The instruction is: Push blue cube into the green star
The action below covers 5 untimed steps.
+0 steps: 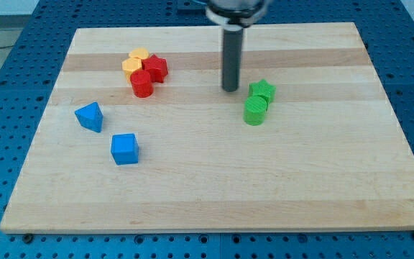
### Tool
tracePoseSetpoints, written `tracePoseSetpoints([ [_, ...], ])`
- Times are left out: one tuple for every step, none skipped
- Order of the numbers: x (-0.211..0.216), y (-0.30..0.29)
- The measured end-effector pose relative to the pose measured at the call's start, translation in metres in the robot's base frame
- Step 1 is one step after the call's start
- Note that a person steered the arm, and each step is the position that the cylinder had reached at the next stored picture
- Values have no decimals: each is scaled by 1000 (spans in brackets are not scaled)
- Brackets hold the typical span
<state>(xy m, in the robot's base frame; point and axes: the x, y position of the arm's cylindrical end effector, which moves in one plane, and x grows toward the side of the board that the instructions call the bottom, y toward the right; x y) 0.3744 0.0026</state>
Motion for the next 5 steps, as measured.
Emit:
tracePoseSetpoints([
  [33, -24],
  [94, -31],
  [158, -60],
  [186, -129],
  [173, -150],
])
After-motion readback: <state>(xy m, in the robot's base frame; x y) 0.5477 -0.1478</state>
